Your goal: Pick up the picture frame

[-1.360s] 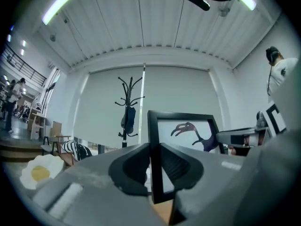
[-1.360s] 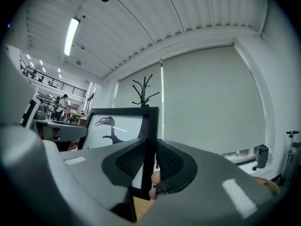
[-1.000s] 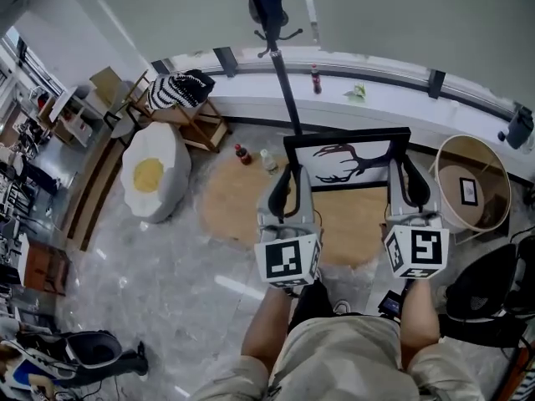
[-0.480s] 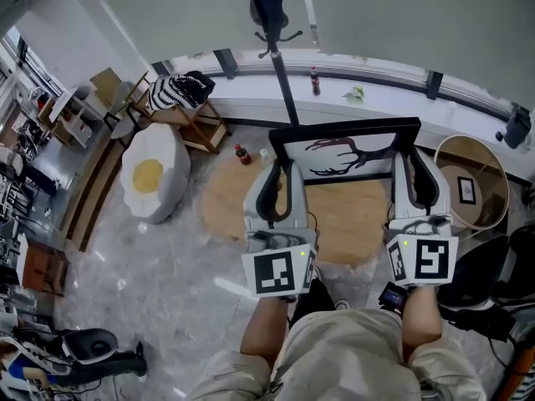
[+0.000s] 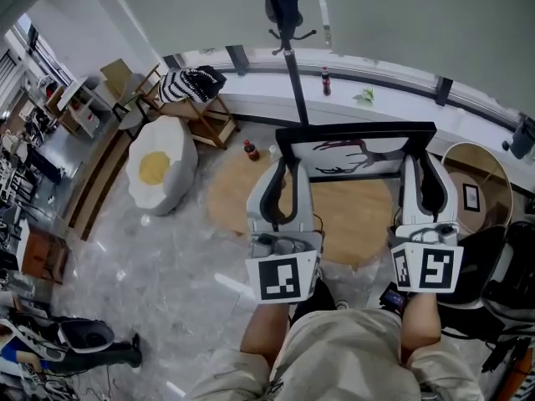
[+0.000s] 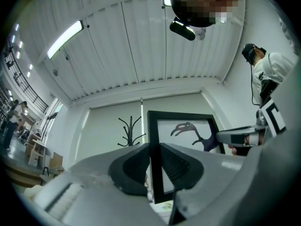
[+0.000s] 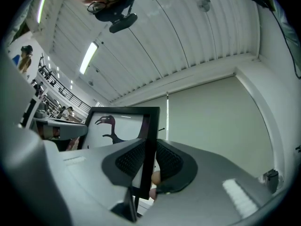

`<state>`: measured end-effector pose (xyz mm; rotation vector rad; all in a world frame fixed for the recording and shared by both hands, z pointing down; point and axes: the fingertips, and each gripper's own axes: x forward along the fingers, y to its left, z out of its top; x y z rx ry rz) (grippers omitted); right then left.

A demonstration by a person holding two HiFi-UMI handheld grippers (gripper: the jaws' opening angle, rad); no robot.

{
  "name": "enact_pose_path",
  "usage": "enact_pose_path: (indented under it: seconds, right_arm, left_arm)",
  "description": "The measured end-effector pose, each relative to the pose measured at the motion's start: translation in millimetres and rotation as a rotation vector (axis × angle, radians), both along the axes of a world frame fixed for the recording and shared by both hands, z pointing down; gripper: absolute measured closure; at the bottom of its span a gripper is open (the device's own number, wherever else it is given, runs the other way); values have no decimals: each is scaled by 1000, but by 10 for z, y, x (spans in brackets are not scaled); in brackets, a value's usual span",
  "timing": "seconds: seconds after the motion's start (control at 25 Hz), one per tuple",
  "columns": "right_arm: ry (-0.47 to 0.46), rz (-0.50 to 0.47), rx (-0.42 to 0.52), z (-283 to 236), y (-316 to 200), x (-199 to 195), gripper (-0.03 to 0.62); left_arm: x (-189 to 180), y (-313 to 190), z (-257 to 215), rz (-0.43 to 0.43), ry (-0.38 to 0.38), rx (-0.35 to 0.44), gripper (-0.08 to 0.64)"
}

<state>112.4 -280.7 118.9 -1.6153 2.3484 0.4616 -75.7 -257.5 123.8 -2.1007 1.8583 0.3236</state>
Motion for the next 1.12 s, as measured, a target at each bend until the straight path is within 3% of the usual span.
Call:
enact_pose_path:
  seconds: [1.12]
  right_arm:
    - [2,1,-14,21,-55,-12,520]
  left_arm:
    - [-8,-22,30,0,2,-12,482]
